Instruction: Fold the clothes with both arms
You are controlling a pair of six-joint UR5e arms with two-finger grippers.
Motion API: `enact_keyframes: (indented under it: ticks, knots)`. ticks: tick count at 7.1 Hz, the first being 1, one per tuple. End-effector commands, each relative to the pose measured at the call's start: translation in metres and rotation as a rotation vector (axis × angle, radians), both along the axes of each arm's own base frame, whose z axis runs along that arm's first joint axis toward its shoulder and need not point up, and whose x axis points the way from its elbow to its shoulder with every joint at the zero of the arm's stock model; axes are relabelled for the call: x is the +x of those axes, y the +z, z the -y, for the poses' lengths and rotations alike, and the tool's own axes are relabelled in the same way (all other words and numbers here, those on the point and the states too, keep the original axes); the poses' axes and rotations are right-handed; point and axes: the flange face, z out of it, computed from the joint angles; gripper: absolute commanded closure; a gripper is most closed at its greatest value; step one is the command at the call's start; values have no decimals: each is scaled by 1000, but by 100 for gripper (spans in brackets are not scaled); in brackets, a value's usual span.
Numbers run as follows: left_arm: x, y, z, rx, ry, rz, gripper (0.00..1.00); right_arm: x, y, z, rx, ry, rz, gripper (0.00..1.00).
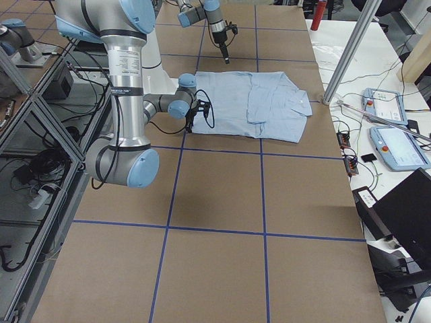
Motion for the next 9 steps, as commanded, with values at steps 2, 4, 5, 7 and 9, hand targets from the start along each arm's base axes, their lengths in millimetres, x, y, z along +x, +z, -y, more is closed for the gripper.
enact_keyframes:
  ticks: [2,4,5,7,9]
  knots:
    - [0,-1,0,0,0,0,1,1,-1,1,-8,17,1,46]
    - [0,-2,0,1,0,-2,1,1,1,1,-9,18,-3,46]
    - [1,-1,0,0,0,-1,1,1,1,2,-9,20,-4,47]
    - [2,0,0,-1,2,2,1,1,3,4,-9,24,-8,47]
    - [2,0,0,-2,1,2,1,3,3,7,-9,30,-10,47]
